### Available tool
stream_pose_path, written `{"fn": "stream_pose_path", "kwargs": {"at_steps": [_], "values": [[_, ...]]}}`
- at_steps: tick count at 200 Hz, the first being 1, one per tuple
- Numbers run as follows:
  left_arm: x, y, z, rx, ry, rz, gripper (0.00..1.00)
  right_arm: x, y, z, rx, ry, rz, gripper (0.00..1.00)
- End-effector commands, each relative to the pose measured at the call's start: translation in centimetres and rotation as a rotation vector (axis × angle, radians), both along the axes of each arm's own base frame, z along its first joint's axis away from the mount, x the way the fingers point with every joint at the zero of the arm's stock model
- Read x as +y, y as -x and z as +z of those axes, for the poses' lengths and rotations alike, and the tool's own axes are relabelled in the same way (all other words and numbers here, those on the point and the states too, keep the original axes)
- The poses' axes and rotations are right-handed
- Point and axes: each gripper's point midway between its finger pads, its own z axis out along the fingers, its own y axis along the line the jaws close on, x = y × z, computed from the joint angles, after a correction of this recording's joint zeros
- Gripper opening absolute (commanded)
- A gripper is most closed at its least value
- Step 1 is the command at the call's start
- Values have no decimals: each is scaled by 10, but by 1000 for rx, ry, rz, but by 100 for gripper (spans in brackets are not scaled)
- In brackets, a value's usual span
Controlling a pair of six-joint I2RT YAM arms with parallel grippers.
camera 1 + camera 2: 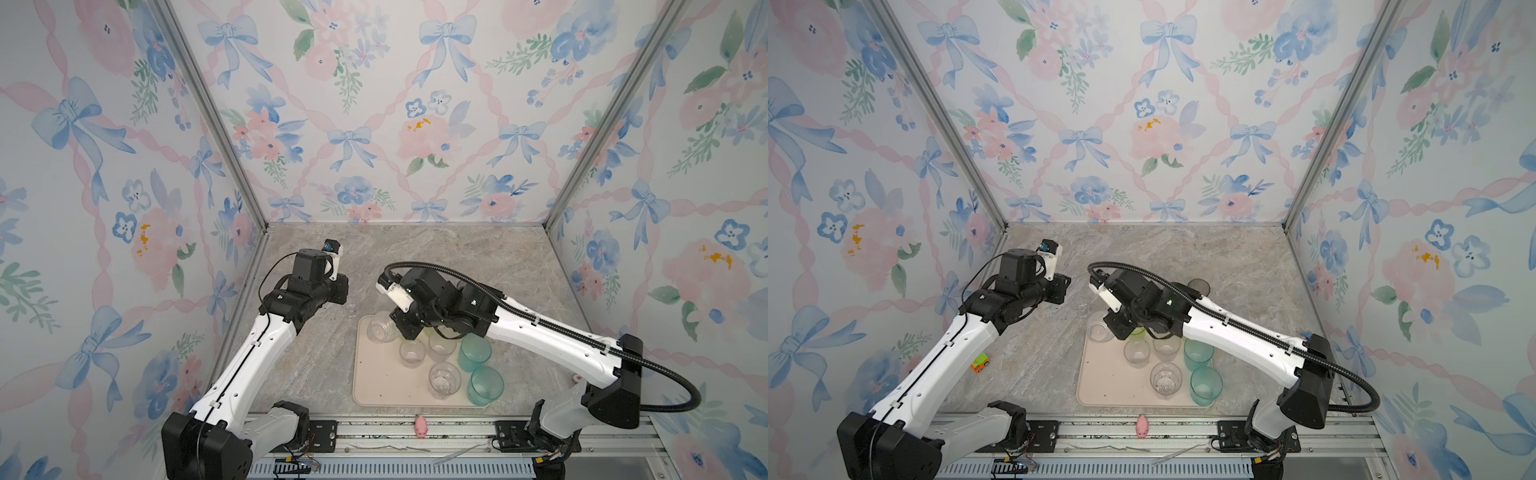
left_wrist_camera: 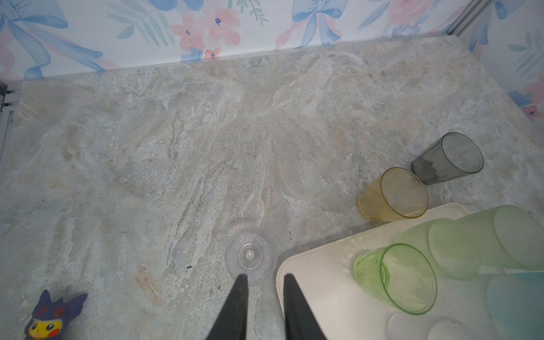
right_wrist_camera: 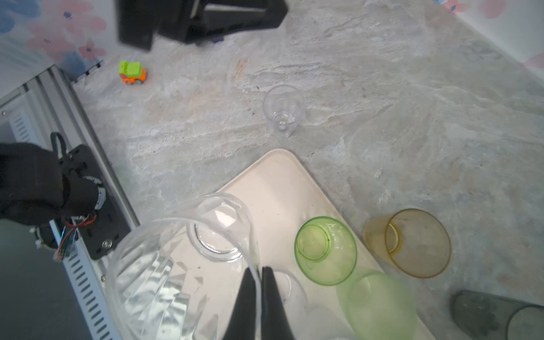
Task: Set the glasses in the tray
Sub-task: 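Lift the clear faceted cup with the right gripper and carry it over the tray, then lower the clear faceted cup onto the tray's near edge and open the right gripper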
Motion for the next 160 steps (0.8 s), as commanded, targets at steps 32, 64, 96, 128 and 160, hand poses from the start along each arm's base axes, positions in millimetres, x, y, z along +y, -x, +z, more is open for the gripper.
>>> {"fn": "stream_pose_path", "kwargs": {"at_steps": [32,64,96,128,160], "values": [[0,-2,12,-32,23,0,24,-29,59,-32,-20,103,35,0],[-3,-2,17,-40,35,-11,24,-31,75,-58,-46,177,38,0],[-4,1,15,-32,44,-19,24,-33,77,-81,-83,254,22,0],[-4,4,12,-27,45,-19,24,-36,75,-97,-92,290,8,0],[-4,5,8,-19,42,-20,25,-40,73,-112,-89,329,-8,0]]}}
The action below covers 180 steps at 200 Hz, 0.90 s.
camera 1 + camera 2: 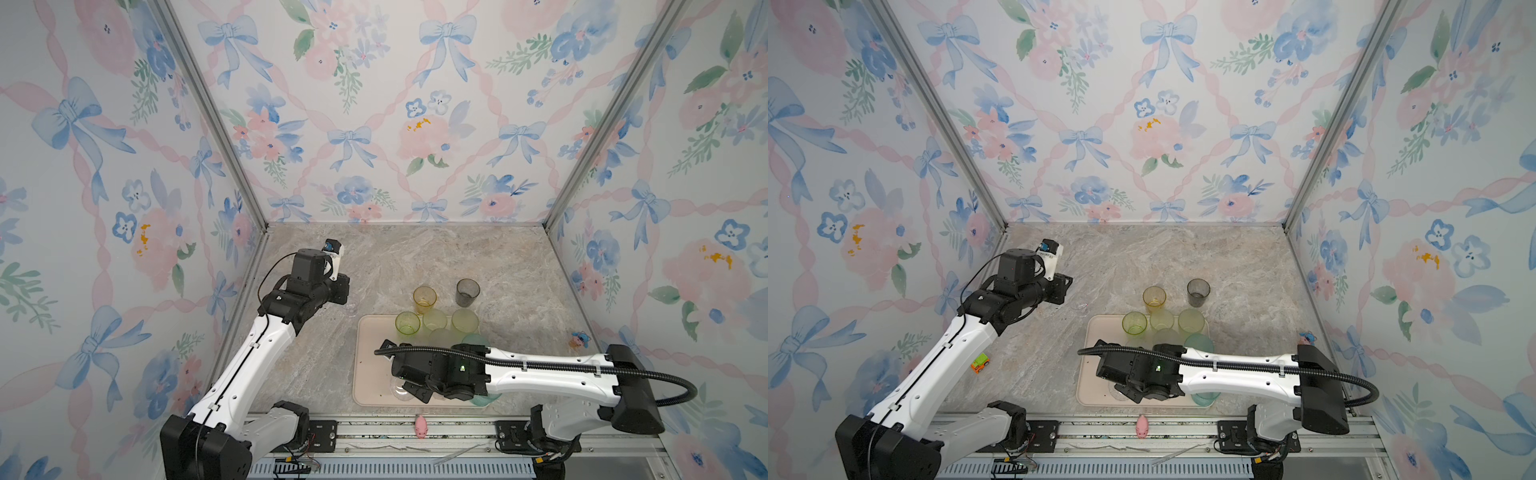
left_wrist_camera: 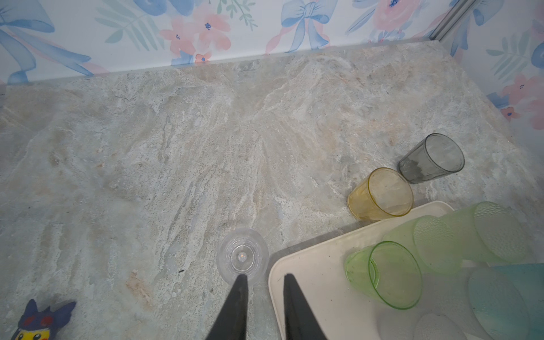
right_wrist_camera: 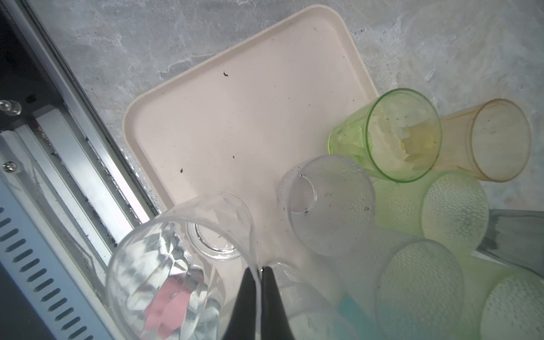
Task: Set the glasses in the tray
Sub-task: 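Lower the clear faceted cup onto the tray's near edge and open the right gripper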
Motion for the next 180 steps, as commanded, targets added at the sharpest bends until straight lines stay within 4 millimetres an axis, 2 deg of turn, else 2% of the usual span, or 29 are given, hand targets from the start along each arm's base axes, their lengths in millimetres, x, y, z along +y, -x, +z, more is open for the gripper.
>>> {"fn": "stream_pose_path", "kwargs": {"at_steps": [1,108,180], "values": [[1,2,3,-10,21,3,25,-2,-3,-9,-23,18,-29,0],[-1,-2,-2,8,16,-5,25,-11,-4,-35,-2,73,-49,0],[-2,-2,-3,12,19,-8,25,-14,-6,-42,26,70,-57,0]]}}
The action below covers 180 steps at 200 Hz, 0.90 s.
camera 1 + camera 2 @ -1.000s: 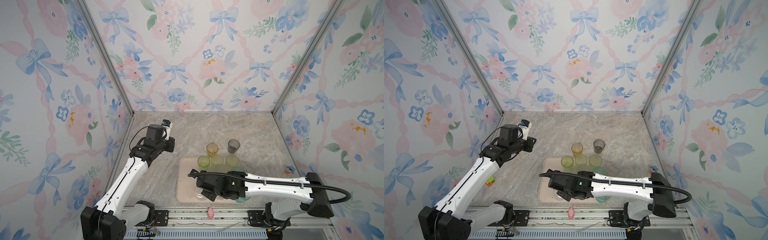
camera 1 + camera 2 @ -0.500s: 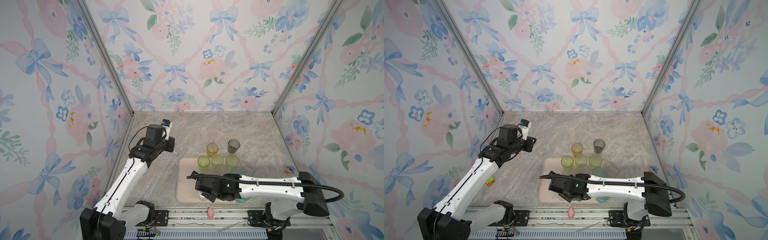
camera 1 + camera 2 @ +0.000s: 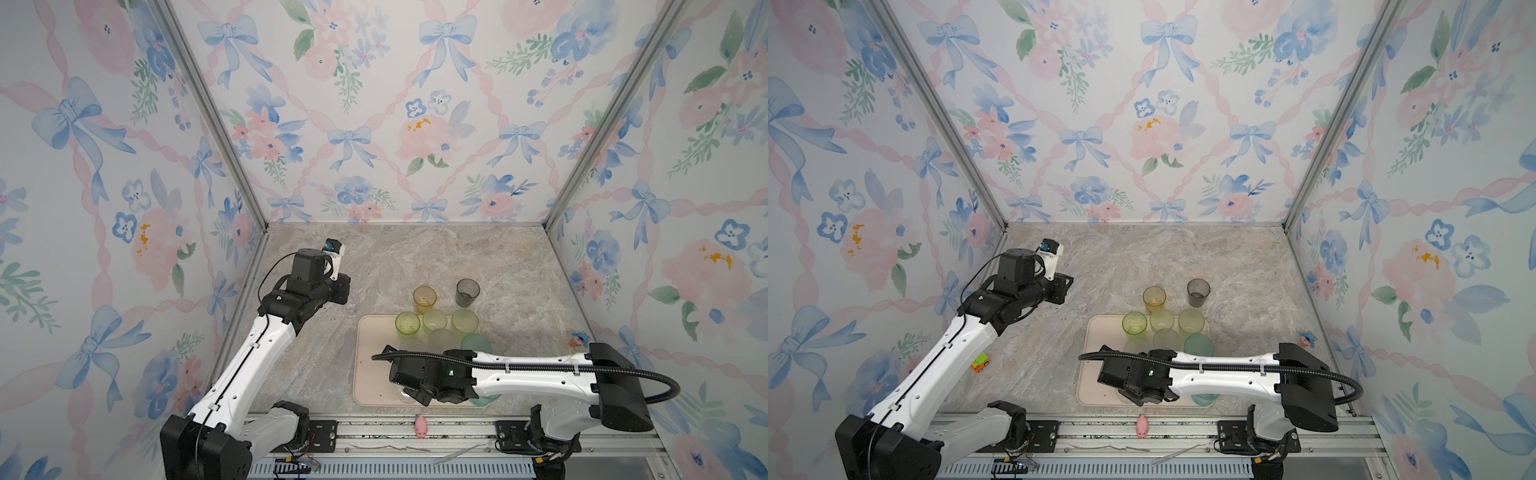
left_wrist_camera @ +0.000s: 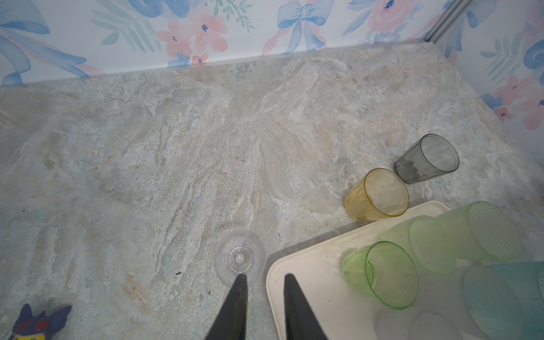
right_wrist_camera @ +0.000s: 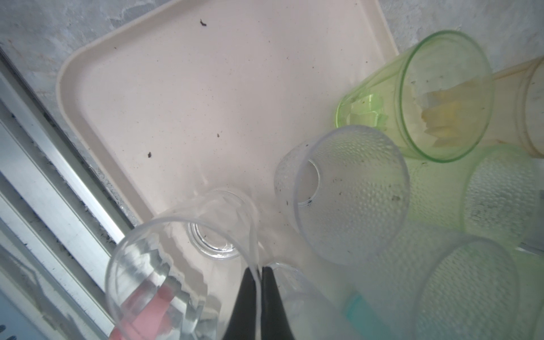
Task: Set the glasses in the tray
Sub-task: 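Lower the clear faceted cup onto the tray's near edge and open the right gripper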
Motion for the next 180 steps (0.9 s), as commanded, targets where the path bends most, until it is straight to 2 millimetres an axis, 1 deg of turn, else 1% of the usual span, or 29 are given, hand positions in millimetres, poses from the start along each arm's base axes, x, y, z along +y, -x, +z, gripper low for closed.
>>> {"fn": "stream_pose_path", "kwargs": {"at_steps": [1,83,121,180], "values": [[0,-2,-3,12,12,1,25,-4,-2,-7,15,4,-21,0],[-2,-3,-7,25,10,-9,27,-10,-7,-16,44,27,-42,0],[-2,-3,-9,31,6,-8,29,-12,-8,-12,38,29,-44,13],[-3,-6,-8,32,7,-11,31,-14,-13,2,12,9,-54,23]]}}
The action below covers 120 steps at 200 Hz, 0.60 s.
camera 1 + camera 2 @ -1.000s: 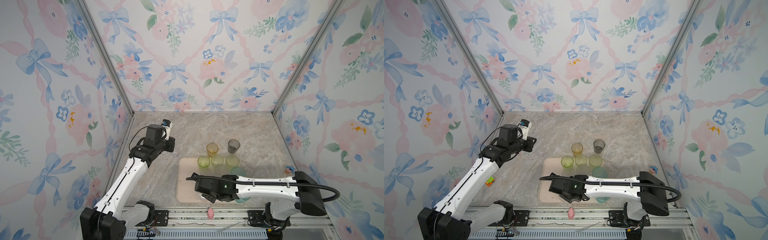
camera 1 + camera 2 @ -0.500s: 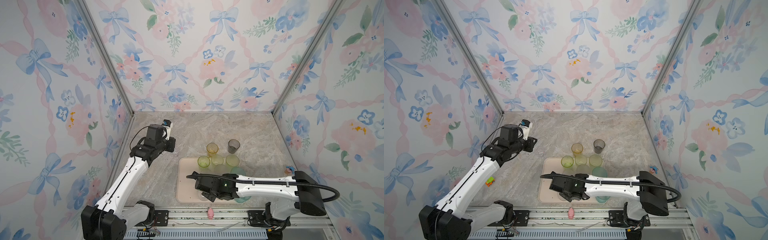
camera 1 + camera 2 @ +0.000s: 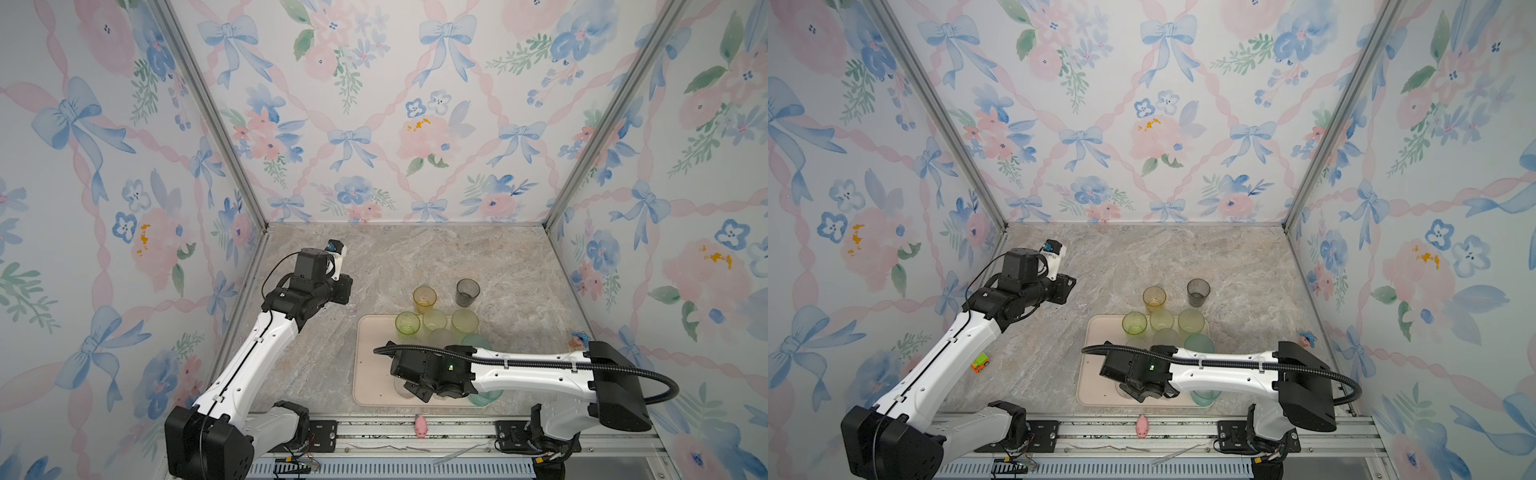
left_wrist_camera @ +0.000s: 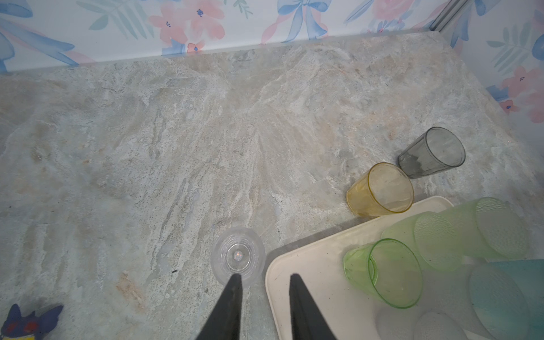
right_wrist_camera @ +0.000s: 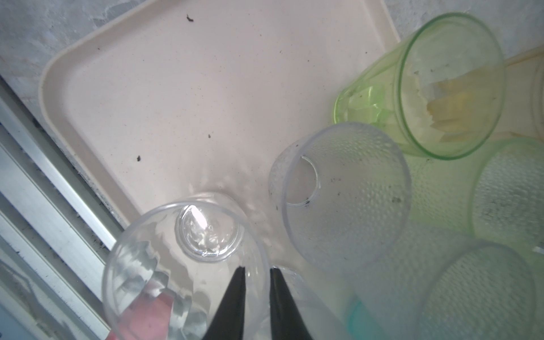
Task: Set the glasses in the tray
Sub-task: 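Lower the clear faceted cup onto the tray's near edge and open the right gripper, then raise the right gripper while the left gripper lowers over the small clear cup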
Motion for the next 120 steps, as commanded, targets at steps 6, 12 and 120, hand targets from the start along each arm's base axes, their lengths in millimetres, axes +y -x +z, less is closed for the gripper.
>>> {"fn": "stream_pose_path", "kwargs": {"at_steps": [6,12,120], "values": [[-1,-2,2,0,10,-5,31,-11,-6,8,-17,10,-28,23],[0,-2,2,-1,9,-4,31,-12,-6,9,-20,13,-28,24],[13,-3,-43,123,-87,53,27,-19,-30,116,-104,-278,-92,47]]}}
